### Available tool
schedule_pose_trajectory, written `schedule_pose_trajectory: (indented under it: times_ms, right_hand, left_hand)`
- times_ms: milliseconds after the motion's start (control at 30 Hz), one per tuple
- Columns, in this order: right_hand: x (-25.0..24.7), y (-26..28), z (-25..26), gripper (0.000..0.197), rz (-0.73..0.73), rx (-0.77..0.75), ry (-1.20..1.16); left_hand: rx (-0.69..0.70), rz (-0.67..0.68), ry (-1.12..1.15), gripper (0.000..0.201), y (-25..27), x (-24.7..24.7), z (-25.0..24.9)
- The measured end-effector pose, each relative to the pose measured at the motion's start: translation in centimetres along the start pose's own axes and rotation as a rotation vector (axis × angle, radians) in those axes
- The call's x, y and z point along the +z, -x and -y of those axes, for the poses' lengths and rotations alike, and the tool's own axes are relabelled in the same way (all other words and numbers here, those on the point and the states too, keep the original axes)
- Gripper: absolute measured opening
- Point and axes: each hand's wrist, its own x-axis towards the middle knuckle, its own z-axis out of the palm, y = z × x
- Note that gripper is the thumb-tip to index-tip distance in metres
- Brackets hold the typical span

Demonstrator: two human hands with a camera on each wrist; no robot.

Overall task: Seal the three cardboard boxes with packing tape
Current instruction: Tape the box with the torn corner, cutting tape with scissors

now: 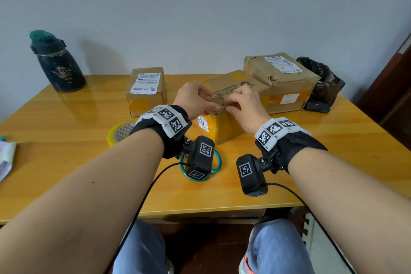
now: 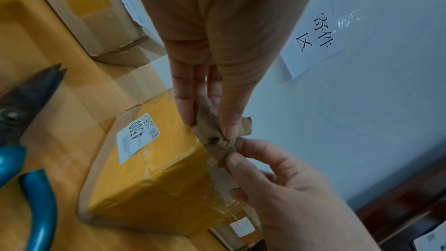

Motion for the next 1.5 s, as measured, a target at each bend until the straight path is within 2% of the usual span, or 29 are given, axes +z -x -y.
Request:
schedule_pose_trajectory:
  times_ms: [167,367,533,633,733,833,1000,1167,1267,1333,1500]
  right_hand:
    - [0.2,0.0,0.0,0.018,-0.007,0.006,0.007]
    - [0.3,0.1,-0.1,0.023,-0.087,-0.024,-0.071]
    - [0.2,0.2,0.0,0.025,-0.110,0.032,-0.146]
    - [0.4,0.2,-0.1,0.027,-0.118,0.050,-0.168]
    - [0.5,0.2,-0.1,0.027,-0.128,0.047,-0.166]
    - [0.4,0.3,-0.1,0.026,-0.129,0.051,-0.176]
    - [0.3,0.4,-0.1,0.026,-0.134,0.050,-0.191]
    - [0.2,0.3,0.1,0.023,-0.134,0.067,-0.202]
    - [-0.4,-0.5,0.2,0.013,-0.106,0.069,-0.179]
    - [-0.8,-1.1,0.2,0.004,-0.094,0.064,-0.125]
    - [-1.0,-2.6,-0.3,0.028,0.009,0.153,-0.002]
  left_hand:
    - [0.071,-0.099,-0.073,0.026,0.3,0.4,-0.1]
    - [0.082,-0.134,-0.097,0.038,0.0,0.8,0.1]
    - [0.114,-0.165,-0.124,0.038,0.0,1.2,0.3]
    - [0.125,-0.225,-0.248,0.034,0.3,1.2,0.3]
    - [0.106,-0.143,-0.131,0.017,0.6,1.1,0.6]
    - [0.111,-0.089,-0.052,0.011,0.9,1.1,0.6]
    - [0.099,-0.052,-0.077,0.036,0.7,1.2,0.9]
    - [0.149,0.034,-0.181,0.032,0.6,1.4,0.7]
    - [0.158,0.064,-0.203,0.031,0.4,1.4,0.7]
    - [0.166,0.080,-0.206,0.022,0.2,1.4,0.7]
    - [0.195,0.094,-0.211,0.018,-0.1,1.8,0.6]
